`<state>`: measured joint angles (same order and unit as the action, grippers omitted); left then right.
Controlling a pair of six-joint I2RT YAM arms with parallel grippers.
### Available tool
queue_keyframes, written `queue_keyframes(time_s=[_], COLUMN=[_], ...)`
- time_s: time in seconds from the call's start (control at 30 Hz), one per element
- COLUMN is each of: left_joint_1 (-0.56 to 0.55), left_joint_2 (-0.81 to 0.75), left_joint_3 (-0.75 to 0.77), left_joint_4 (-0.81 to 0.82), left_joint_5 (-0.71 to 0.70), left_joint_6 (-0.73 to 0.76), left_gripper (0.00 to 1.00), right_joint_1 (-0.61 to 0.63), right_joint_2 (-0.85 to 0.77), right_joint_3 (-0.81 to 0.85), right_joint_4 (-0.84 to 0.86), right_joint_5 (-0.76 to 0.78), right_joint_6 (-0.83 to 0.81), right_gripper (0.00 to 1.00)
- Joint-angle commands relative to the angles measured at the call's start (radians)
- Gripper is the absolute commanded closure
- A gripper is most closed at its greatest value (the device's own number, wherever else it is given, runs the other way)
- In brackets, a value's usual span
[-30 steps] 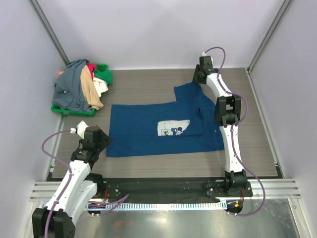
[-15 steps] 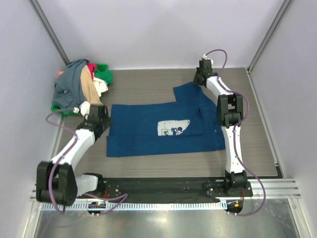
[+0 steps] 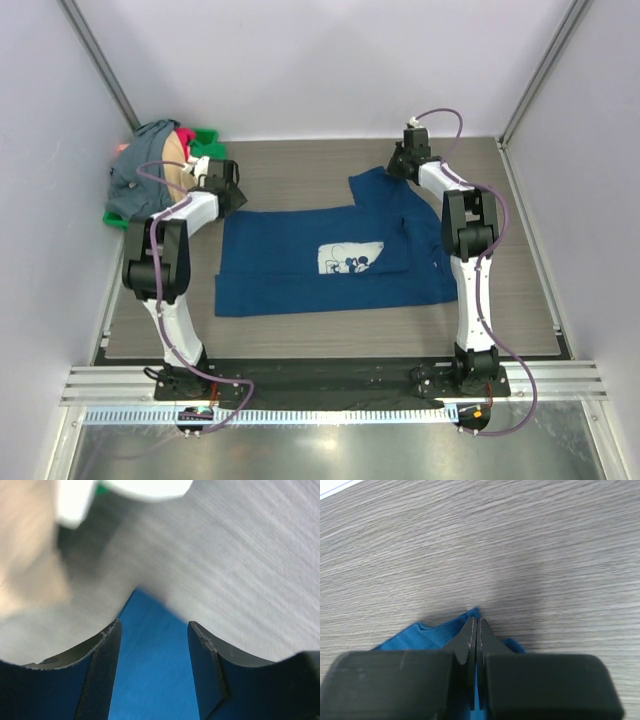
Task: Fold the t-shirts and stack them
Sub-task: Fold the tshirt
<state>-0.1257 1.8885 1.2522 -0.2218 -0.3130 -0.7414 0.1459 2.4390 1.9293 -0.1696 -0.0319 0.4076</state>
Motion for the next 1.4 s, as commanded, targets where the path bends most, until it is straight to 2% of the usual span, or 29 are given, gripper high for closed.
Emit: queue_keyframes(time_s=[0.0,0.27,0.7,0.8,1.0,1.1,1.27,1.37], left_joint_1=[0.015,0.021,0.023,0.021,0.021,0.023,0.023,0.021], left_joint_2=[0.064,0.173,0.202,0.213,0.23,0.241,0.244,0.232], left_joint_3=[0.102,0.234,0.259,0.263,0.259,0.257,0.262,0.262], left_joint_4=[-0.007,-0.108,-0.231,-0.243,-0.246,-0.248,-0.252,-0.26], left_joint_5=[0.011,-0.004,-0.035,-0.026,-0.014,-0.011,-0.002,0.003], left_joint_6=[0.05,0.037,-0.032,-0.036,-0.039,-0.038,-0.035,-0.029], left_gripper=[0.44,0.46,0.5,0.55,0.74,0.8,0.97,1.0], right_joint_1=[0.009,-0.005,-0.026,-0.031,-0.034,-0.035,-0.037,-0.037], right_joint_2=[-0.008,-0.005,0.006,0.008,0.009,0.008,0.002,-0.018], right_joint_3=[-0.033,-0.038,-0.041,-0.044,-0.043,-0.046,-0.055,-0.072], right_joint_4=[-0.051,-0.042,-0.034,-0.034,-0.031,-0.03,-0.021,-0.005], right_joint_5=[-0.059,-0.088,-0.115,-0.125,-0.131,-0.135,-0.145,-0.163], right_joint_6=[0.014,0.031,0.05,0.053,0.057,0.057,0.057,0.053], right_gripper=[0.99,0.99,0.99,0.99,0.99,0.99,0.99,0.99])
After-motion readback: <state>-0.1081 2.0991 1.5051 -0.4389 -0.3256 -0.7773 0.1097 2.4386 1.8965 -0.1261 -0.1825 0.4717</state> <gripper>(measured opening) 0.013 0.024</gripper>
